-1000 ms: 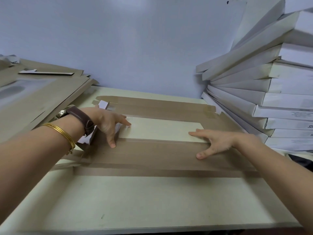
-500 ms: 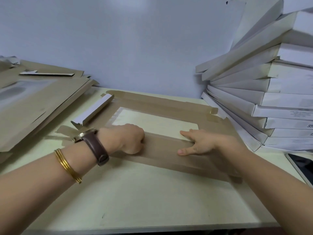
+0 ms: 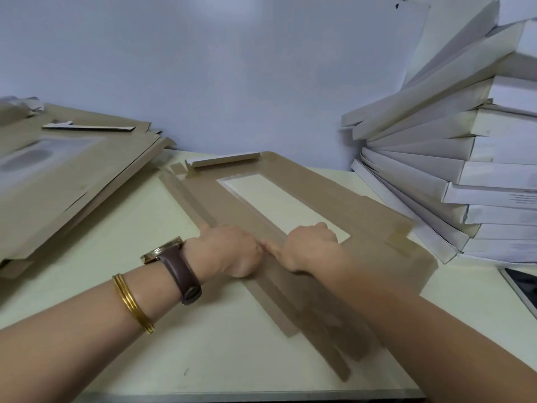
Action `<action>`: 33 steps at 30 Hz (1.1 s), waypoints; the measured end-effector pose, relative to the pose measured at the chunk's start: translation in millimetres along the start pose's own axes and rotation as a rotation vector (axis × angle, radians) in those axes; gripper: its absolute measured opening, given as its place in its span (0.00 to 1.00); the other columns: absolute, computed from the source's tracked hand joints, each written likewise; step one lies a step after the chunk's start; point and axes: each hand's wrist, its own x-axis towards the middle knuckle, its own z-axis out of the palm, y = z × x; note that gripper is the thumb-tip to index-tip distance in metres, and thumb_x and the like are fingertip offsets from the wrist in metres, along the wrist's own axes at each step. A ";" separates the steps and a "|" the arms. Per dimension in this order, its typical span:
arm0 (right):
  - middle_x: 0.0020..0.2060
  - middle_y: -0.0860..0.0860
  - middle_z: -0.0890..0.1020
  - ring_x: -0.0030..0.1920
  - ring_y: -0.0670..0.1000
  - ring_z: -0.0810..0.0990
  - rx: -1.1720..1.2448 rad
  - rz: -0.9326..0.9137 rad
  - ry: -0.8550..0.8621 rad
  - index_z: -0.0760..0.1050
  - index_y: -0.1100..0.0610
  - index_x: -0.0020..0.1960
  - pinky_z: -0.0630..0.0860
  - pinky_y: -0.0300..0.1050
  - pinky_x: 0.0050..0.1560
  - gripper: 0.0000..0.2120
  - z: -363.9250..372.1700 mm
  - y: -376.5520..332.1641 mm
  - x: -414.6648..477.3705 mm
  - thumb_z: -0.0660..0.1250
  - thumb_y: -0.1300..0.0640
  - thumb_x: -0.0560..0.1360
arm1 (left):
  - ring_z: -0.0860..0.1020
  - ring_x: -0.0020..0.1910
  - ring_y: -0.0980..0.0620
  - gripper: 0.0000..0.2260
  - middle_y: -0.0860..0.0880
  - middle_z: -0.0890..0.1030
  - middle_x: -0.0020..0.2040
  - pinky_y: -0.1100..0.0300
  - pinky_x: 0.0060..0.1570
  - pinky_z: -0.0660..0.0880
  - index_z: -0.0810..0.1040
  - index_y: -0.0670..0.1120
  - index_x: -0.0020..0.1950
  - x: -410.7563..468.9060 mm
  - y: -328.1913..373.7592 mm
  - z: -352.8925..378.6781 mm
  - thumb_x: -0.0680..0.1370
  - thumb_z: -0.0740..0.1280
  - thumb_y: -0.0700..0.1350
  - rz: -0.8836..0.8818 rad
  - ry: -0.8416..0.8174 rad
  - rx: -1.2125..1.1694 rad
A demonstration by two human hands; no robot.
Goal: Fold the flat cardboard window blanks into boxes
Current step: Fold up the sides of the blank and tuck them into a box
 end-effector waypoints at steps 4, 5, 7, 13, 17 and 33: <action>0.66 0.58 0.73 0.66 0.62 0.67 0.069 -0.070 0.052 0.71 0.59 0.67 0.67 0.52 0.59 0.34 -3.4 -4.0 -6.1 0.44 0.35 0.80 | 0.65 0.72 0.44 0.36 0.44 0.71 0.70 0.34 0.69 0.48 0.70 0.47 0.69 10.5 -14.2 5.7 0.77 0.39 0.68 -0.068 -0.004 0.025; 0.66 0.59 0.73 0.66 0.61 0.67 0.095 -0.087 0.064 0.71 0.60 0.67 0.67 0.53 0.60 0.32 -3.8 -1.7 -7.0 0.45 0.36 0.80 | 0.63 0.73 0.45 0.39 0.44 0.70 0.71 0.33 0.70 0.46 0.69 0.46 0.70 14.1 -17.8 6.6 0.76 0.38 0.70 -0.077 -0.003 0.021; 0.64 0.59 0.74 0.65 0.61 0.68 0.146 -0.127 0.075 0.71 0.59 0.66 0.67 0.54 0.60 0.31 -3.7 5.5 -7.8 0.47 0.35 0.80 | 0.61 0.74 0.47 0.39 0.44 0.68 0.71 0.33 0.70 0.42 0.67 0.47 0.71 21.8 -24.5 8.0 0.75 0.38 0.70 -0.070 0.012 0.006; 0.58 0.56 0.78 0.66 0.60 0.64 0.242 -0.278 0.078 0.70 0.52 0.66 0.68 0.55 0.61 0.27 6.2 36.9 -6.0 0.53 0.34 0.77 | 0.51 0.77 0.52 0.39 0.49 0.59 0.77 0.33 0.69 0.35 0.56 0.49 0.77 46.9 -43.2 17.7 0.74 0.43 0.72 -0.076 0.070 -0.020; 0.73 0.51 0.65 0.74 0.60 0.57 0.216 -0.297 0.025 0.60 0.43 0.75 0.58 0.58 0.73 0.34 16.5 58.3 -4.8 0.55 0.29 0.73 | 0.43 0.78 0.55 0.36 0.55 0.50 0.79 0.32 0.67 0.31 0.49 0.54 0.79 60.0 -53.7 17.5 0.75 0.43 0.72 -0.070 0.048 -0.060; 0.79 0.49 0.51 0.77 0.56 0.51 0.245 -0.174 0.066 0.47 0.34 0.76 0.50 0.59 0.72 0.37 32.1 47.0 13.9 0.45 0.22 0.70 | 0.77 0.58 0.49 0.14 0.50 0.80 0.59 0.63 0.54 0.70 0.79 0.50 0.62 28.2 -36.6 6.0 0.79 0.64 0.53 0.242 0.266 -0.503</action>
